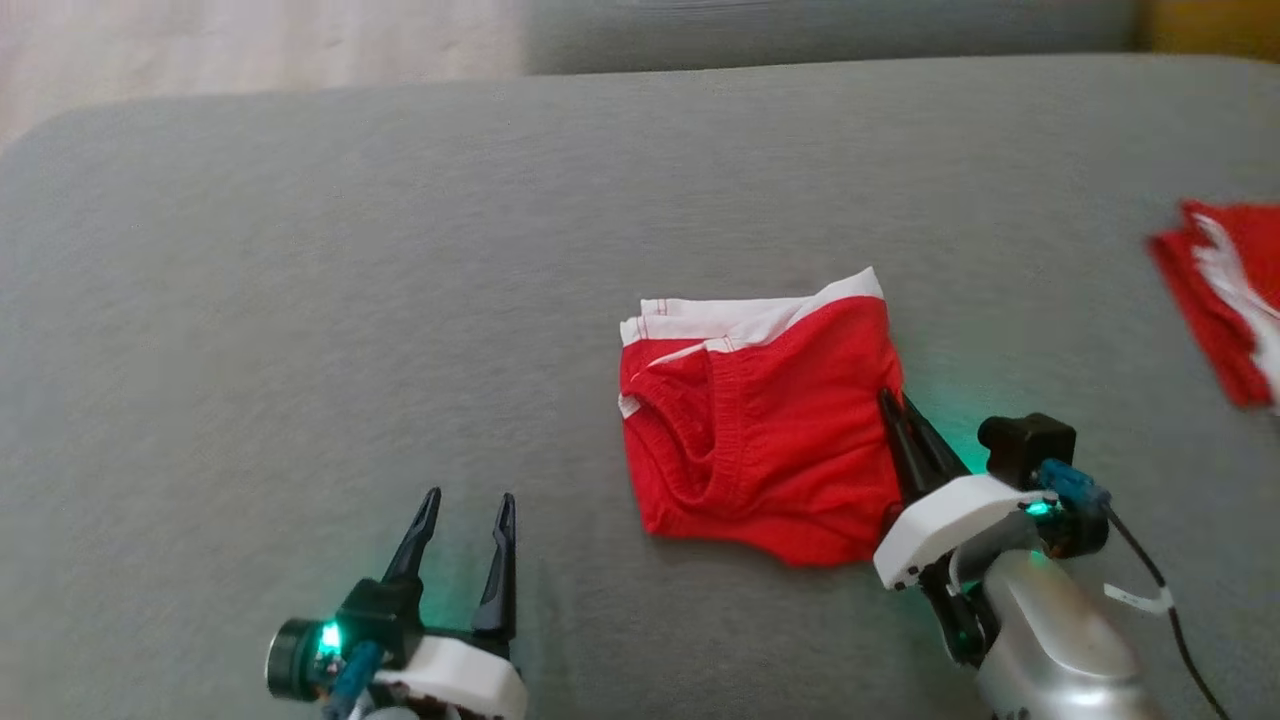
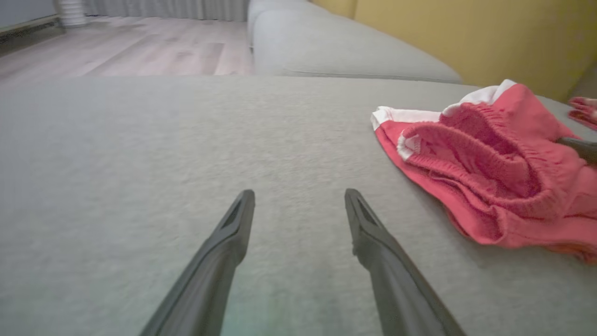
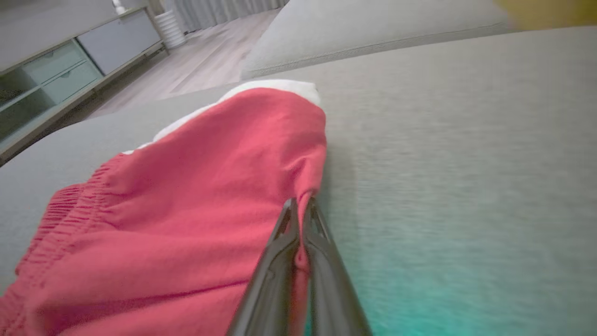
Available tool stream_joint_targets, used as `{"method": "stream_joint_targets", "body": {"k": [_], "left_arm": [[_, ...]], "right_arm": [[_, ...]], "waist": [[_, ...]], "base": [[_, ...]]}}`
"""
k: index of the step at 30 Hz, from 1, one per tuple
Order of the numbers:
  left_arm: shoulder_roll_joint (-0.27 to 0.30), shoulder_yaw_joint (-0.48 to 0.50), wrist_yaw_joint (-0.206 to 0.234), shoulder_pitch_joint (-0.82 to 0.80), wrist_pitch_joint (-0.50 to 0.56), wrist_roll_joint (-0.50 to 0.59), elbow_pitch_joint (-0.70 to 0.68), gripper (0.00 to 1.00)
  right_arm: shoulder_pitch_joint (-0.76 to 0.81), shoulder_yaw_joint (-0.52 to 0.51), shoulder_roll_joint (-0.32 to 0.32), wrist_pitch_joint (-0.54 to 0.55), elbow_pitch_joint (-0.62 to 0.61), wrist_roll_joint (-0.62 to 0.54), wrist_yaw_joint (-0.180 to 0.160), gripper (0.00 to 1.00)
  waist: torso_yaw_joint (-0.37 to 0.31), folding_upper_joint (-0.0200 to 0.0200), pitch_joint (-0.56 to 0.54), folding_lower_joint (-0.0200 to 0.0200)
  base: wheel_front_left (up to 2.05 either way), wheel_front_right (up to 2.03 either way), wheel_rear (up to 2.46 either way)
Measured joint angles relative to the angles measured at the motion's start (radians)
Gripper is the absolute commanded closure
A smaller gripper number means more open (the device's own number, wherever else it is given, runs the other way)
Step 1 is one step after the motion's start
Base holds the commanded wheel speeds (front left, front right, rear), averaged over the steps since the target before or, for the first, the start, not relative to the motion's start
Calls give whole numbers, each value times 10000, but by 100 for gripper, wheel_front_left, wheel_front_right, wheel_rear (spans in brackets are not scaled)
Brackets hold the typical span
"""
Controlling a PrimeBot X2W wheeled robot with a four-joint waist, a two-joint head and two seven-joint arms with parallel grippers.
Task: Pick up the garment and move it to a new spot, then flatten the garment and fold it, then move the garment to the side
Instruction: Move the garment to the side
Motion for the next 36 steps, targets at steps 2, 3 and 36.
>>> {"method": "stream_joint_targets", "body": {"k": [2, 3, 36], "left_arm": [[0, -27, -44, -151, 0, 10, -8, 0], [0, -65, -54, -256, 0, 8, -27, 0], [0, -625, -487, -1755, 0, 247, 416, 0]], "right_arm": [[67, 17, 0, 0, -109, -29, 0, 100], [89, 38, 2, 0, -176, -27, 0, 100], [-3655, -1346, -1839, -2, 249, -1615, 0, 100]], "waist": [[-604, 0, -38, 0], [-923, 0, -55, 0], [-3493, 0, 1130, 1]], "base": [[0, 0, 0], [0, 0, 0], [0, 0, 0]]}}
